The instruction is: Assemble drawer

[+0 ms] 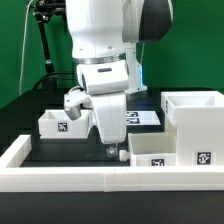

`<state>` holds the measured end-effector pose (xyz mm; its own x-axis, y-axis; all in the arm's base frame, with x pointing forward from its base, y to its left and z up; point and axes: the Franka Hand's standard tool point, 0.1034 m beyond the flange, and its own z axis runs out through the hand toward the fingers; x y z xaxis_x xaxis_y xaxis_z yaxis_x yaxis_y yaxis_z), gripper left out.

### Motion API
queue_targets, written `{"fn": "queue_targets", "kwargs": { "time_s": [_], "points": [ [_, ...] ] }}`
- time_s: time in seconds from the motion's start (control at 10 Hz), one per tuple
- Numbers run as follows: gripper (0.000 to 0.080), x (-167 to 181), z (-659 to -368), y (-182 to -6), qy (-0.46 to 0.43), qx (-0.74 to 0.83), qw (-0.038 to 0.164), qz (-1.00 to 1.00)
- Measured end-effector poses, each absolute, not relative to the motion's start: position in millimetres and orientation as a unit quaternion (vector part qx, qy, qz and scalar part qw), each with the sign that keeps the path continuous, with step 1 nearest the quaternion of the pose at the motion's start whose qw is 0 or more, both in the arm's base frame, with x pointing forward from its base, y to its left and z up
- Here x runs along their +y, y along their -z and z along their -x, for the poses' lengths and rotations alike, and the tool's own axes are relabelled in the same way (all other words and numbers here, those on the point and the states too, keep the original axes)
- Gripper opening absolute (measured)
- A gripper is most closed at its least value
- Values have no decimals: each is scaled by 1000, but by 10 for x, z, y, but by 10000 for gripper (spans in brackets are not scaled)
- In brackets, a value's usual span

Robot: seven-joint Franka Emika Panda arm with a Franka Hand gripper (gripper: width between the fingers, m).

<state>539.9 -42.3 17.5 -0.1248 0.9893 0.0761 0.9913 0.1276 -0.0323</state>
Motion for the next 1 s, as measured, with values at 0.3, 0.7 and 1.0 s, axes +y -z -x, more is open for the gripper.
{"fn": "queue_targets", "kwargs": {
  "time_s": [0.3,0.7,1.0],
  "points": [
    [649,-215,-5417,-185,10,-742,40,669],
    [649,69,-5430,-198,11,-718,43,695],
    [649,206,-5458,-221,13,-712,42,701]
  ]
}}
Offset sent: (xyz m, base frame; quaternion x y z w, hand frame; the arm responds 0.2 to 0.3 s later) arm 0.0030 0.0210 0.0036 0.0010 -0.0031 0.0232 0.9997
